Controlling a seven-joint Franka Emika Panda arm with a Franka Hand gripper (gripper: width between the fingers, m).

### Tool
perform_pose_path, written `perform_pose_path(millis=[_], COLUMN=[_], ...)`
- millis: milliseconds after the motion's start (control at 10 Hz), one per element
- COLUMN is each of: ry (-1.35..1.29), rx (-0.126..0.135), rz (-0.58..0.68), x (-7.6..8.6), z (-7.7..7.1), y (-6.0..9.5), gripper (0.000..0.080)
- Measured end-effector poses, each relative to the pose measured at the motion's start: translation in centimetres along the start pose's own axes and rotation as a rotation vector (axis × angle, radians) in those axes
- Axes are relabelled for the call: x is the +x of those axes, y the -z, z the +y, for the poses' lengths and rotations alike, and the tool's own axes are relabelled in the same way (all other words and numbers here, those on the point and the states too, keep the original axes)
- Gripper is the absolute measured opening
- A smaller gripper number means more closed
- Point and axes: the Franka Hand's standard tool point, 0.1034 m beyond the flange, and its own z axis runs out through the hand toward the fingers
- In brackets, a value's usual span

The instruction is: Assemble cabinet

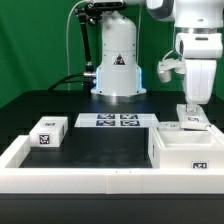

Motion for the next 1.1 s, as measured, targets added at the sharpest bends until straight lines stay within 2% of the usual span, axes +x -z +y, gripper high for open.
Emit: perform_pose_path(millis=[200,600,700,800,1100], ry=[-0.003,-0.034,-0.032,0.002,0.002], rx=[-0.005,-0.003,-0.007,-0.041,-0.041], rz=[0.004,0.005,0.01,0.036,0.036], x=[0.1,0.2,0.2,0.0,0.0], z=[0.6,0.5,0.6,0.9,0.9], y=[0.1,-0.1,-0.3,-1.0,-1.0], gripper=[0.0071,0.0071,0.0071,0.0071,0.0075])
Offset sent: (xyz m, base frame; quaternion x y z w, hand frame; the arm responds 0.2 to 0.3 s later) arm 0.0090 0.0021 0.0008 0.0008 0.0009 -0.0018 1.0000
